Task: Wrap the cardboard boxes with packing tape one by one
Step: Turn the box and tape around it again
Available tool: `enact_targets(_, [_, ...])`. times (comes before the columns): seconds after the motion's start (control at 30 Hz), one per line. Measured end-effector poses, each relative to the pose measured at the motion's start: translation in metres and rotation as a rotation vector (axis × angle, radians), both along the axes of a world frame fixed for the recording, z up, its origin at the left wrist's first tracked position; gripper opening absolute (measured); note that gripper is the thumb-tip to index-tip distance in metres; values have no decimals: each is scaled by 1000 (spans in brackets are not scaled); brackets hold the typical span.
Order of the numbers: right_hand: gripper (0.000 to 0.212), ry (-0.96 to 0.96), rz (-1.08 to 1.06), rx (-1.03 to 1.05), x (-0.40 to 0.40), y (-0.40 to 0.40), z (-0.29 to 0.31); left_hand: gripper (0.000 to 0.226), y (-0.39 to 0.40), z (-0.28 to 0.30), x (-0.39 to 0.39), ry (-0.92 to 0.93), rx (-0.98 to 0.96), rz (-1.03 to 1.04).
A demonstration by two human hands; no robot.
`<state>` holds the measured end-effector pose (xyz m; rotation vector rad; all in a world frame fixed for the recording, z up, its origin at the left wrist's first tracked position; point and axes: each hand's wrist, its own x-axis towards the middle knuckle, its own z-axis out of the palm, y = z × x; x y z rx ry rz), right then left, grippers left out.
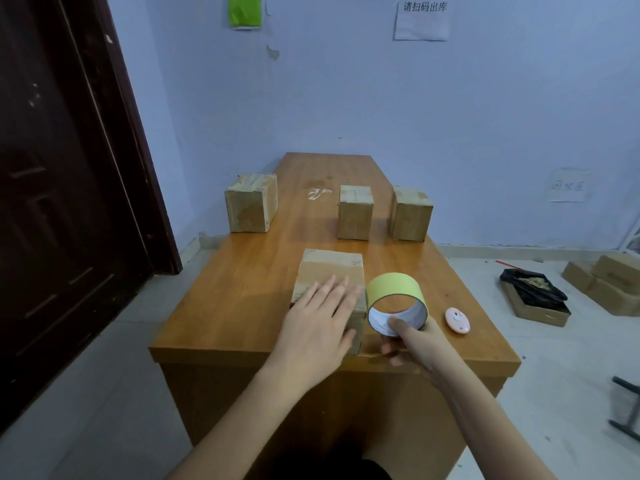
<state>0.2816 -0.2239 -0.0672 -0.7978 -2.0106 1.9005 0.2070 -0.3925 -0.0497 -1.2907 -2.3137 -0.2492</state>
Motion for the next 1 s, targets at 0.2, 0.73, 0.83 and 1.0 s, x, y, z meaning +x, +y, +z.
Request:
enact_targets(0.2, [20, -39, 35, 10, 1, 0, 4, 57, 4, -1, 2, -77, 170, -16])
enact_targets(0.73, [19, -78, 54, 77, 1, 5, 9, 81, -11, 7, -3, 5, 34, 210])
enact_targets(0.83, [21, -88, 50, 132, 0, 8, 10, 80, 12, 4, 7, -23, 23, 106])
enact_targets(1.0, [37, -87, -3, 400, 5, 15, 9, 67, 27, -2, 3, -1, 5, 109])
